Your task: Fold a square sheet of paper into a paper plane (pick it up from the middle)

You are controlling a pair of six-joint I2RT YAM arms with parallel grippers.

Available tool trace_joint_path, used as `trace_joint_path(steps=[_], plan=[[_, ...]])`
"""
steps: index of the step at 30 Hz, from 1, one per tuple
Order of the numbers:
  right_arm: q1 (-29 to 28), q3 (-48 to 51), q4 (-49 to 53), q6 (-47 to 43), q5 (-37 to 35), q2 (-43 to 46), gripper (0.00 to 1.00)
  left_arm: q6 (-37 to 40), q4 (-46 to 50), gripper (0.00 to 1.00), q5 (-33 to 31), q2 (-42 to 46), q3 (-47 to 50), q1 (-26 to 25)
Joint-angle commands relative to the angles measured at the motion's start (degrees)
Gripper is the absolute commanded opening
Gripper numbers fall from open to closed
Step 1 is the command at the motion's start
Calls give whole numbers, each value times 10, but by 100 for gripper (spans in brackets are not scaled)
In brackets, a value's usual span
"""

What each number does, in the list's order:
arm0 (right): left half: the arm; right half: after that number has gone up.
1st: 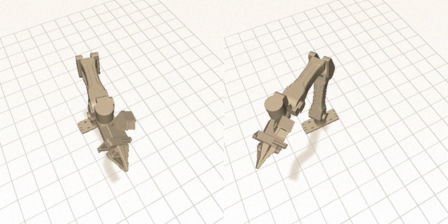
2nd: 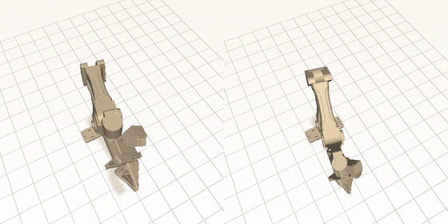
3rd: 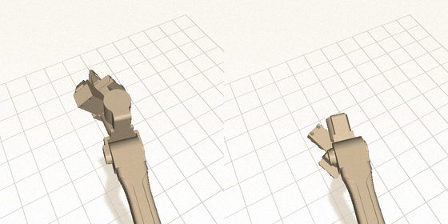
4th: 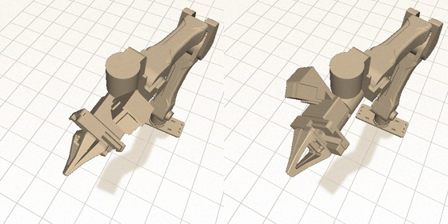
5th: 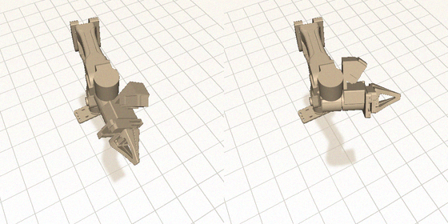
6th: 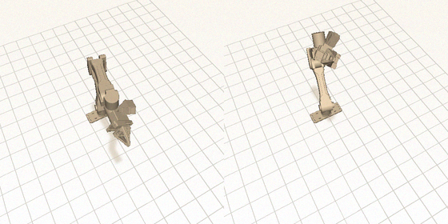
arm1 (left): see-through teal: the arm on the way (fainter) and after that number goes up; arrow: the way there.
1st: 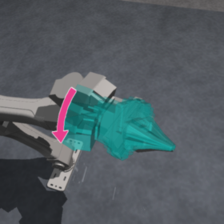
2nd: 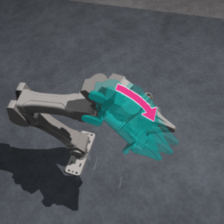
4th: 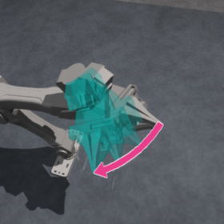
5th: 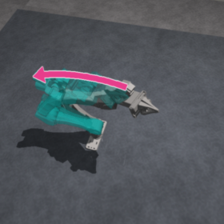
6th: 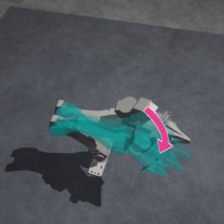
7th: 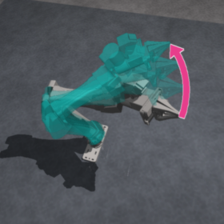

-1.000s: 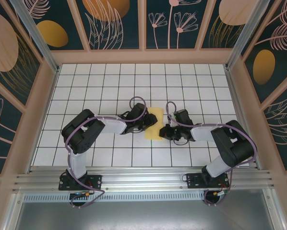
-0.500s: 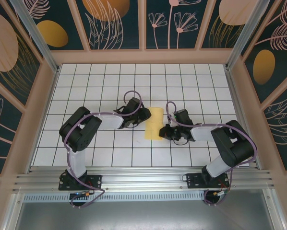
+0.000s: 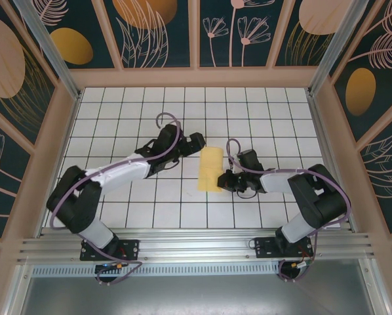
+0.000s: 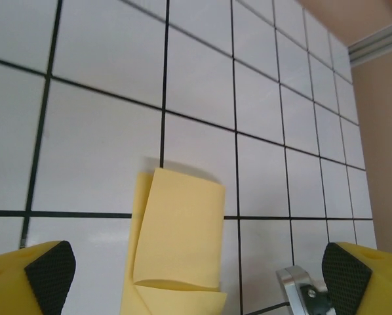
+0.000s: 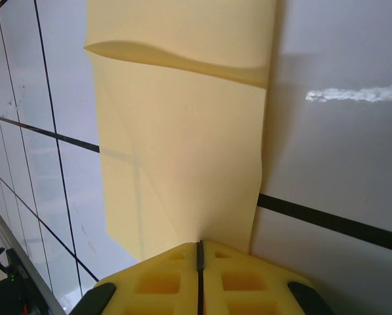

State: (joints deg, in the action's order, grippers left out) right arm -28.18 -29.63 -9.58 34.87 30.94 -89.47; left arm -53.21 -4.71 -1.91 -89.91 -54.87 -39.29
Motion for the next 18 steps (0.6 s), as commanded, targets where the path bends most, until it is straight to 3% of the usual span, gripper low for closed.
trace_joint_path(steps=[1, 6, 9, 12, 15, 18], plan=[[0, 6, 62, -11, -52, -28, 9, 35, 30, 98, -83, 43, 52, -1], [-2, 0, 61, -10, -57, -36, 9, 27, 86, 98, -149, 95, 64, -1], [-2, -6, 66, -14, -61, -38, 9, 52, 120, 98, -130, 89, 52, -1], [-3, -10, 75, -19, -65, -29, 9, 44, 48, 99, -101, 123, 104, -1], [-4, -12, 76, -19, -65, -24, 9, 130, -91, 98, -24, 166, 176, -1], [-6, -9, 77, -16, -66, -20, 9, 129, -45, 98, -28, 175, 168, -1]])
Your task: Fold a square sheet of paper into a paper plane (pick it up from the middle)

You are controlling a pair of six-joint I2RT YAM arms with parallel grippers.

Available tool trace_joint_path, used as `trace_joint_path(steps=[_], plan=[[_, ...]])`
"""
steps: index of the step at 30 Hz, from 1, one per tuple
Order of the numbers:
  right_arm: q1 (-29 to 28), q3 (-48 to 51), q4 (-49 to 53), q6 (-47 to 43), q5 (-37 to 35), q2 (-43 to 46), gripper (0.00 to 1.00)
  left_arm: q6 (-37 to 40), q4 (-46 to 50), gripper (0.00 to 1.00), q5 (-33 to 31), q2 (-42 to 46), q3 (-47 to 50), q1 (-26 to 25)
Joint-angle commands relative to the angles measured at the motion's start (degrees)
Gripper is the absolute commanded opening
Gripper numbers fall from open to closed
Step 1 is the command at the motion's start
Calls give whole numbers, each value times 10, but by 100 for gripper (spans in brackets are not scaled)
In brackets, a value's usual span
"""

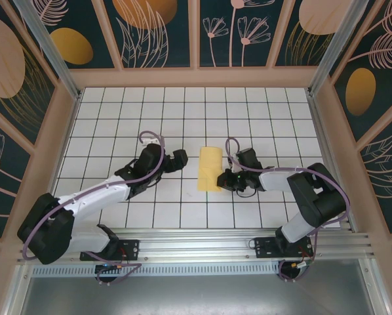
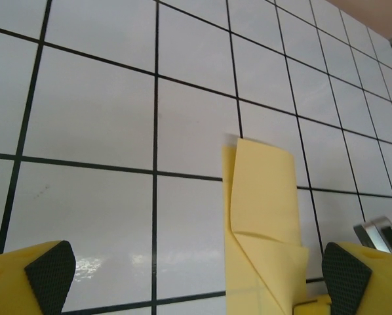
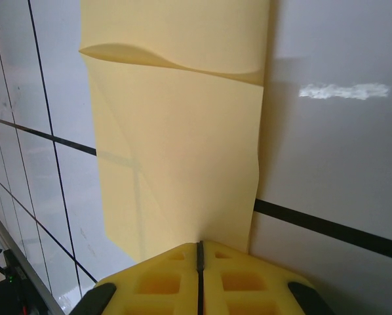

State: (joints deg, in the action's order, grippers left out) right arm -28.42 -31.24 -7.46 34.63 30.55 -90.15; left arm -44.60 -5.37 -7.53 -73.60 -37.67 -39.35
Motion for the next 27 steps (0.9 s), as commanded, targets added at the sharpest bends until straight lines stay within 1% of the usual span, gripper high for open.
trace_joint_path(steps=[1, 2, 3, 5, 8, 12, 15, 16, 17, 18, 20, 22, 23, 27], plan=[[-5, 8, 54, -12, -62, -11, 9, 38, -12, 99, 33, 11, -11, 0], [-6, 9, 54, -12, -63, -8, 9, 16, 23, 98, 20, 9, -20, 0], [-7, 10, 52, -12, -63, -7, 9, 15, 25, 99, 30, 10, -18, 0], [-7, 9, 52, -14, -65, -7, 9, 24, -16, 98, 81, 17, -1, 0], [-8, 8, 53, -16, -65, -10, 9, -9, -15, 98, 60, 29, 2, 0], [-9, 4, 62, -25, -71, -10, 9, -24, 2, 98, 53, 41, -5, 0], [-9, 4, 65, -32, -77, -6, 9, -62, -9, 99, 23, 74, 23, 0], [-9, 3, 68, -35, -81, -5, 9, -62, -6, 98, 12, 80, 25, 1], [-9, 1, 69, -37, -83, -5, 9, -53, -14, 98, 20, 81, 24, 2], [-9, 0, 74, -39, -86, -5, 9, -48, -13, 98, 21, 78, 22, 2], [-9, -1, 75, -43, -91, -2, 9, -64, -41, 98, 22, 75, 30, 2], [-9, -3, 82, -41, -106, 1, 9, -57, -80, 98, 45, 67, 32, 2], [-9, -3, 85, -39, -105, 4, 9, -49, -82, 99, 51, 59, 22, 2], [-13, 11, 89, -40, -94, 30, 8, -29, -30, 98, 75, -5, -63, 2]])
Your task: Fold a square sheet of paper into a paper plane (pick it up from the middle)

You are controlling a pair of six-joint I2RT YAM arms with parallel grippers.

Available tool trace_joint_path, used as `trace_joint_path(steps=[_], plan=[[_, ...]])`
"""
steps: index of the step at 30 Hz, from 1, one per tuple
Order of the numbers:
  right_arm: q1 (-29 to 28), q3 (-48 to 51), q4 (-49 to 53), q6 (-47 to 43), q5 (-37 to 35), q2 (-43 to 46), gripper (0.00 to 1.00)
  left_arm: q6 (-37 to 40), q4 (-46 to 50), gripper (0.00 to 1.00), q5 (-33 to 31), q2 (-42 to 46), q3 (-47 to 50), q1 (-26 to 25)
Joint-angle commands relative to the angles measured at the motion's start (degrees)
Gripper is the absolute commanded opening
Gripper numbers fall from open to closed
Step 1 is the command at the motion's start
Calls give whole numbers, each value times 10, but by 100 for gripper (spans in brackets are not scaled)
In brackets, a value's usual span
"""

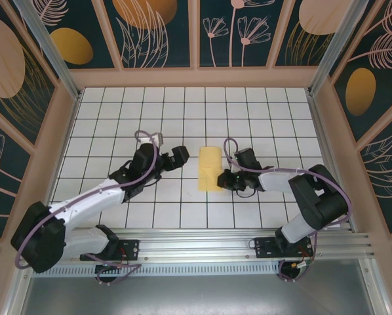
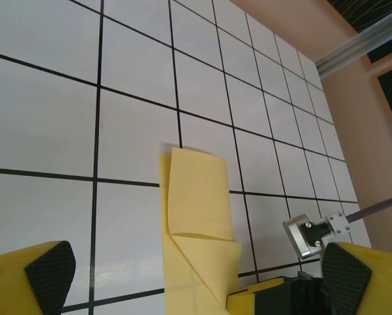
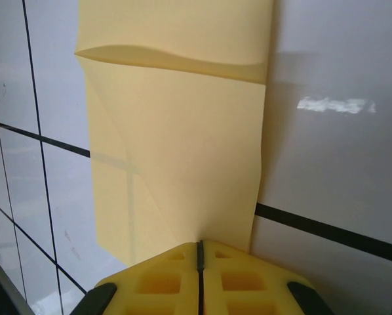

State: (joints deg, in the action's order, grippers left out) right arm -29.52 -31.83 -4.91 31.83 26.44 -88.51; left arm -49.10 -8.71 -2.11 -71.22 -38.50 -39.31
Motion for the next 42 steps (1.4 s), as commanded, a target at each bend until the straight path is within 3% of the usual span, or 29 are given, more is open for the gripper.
trace_joint_path(steps=[1, 4, 8, 11, 16, 42], plan=[[-2, 20, 64, -14, -53, 22, 8, 12, 16, 98, 21, -44, -76, 2], [-1, 15, 68, -19, -46, 28, 8, -40, 19, 98, 16, -74, -106, 1], [-2, 7, 70, -9, -50, 27, 8, -86, -4, 98, 74, -100, -135, 3], [-3, 4, 70, -1, -57, 30, 8, -111, -2, 98, 78, -102, -145, 5], [-5, 1, 83, 2, -65, 42, 8, -115, 64, 99, 48, -104, -169, 13], [-26, -23, 100, 11, -83, 32, 8, -136, 68, 99, 90, -114, -226, 34]])
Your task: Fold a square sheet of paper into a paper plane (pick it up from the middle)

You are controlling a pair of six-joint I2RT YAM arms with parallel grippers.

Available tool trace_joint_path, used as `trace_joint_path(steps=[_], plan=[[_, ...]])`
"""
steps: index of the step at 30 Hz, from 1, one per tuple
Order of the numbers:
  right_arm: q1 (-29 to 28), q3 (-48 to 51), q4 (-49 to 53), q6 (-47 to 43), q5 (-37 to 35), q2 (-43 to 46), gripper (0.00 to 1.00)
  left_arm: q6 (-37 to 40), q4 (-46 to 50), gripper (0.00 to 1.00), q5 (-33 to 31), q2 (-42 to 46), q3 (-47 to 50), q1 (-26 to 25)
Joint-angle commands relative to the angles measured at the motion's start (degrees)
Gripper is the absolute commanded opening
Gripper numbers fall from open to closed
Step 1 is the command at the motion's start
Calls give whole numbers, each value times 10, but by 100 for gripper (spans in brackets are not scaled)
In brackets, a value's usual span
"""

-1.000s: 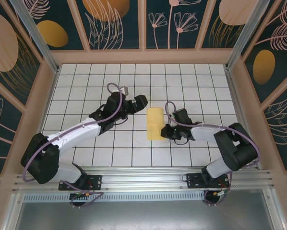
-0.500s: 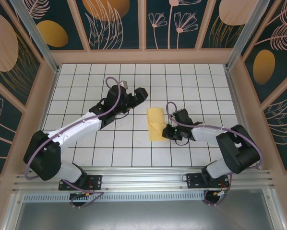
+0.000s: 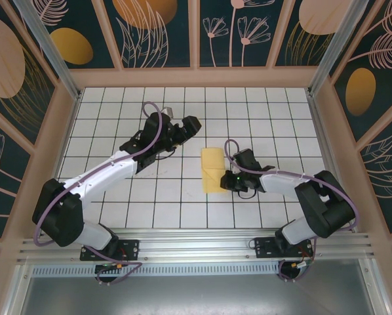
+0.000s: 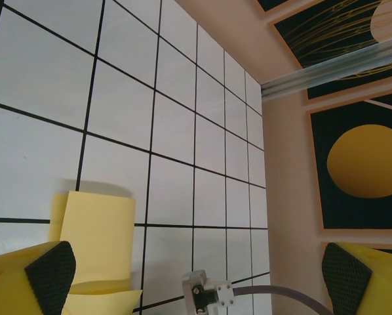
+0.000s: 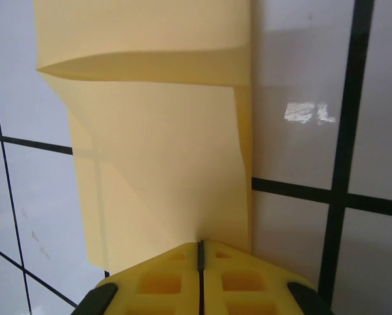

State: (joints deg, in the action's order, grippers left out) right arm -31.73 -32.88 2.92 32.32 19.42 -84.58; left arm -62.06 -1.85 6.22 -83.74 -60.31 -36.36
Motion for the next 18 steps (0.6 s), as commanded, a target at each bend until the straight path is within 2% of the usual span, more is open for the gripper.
trace_joint_path(steps=[1, 12, 18], plan=[[-5, -12, 23, 7, -14, -6, 8, -7, -2, 99, 6, 15, -7, 5], [-5, -9, 19, 9, -16, -6, 8, -4, -6, 98, -14, 47, 10, 5], [-5, -5, 13, 12, -19, -4, 8, 17, -1, 98, 41, 40, 11, 5]])
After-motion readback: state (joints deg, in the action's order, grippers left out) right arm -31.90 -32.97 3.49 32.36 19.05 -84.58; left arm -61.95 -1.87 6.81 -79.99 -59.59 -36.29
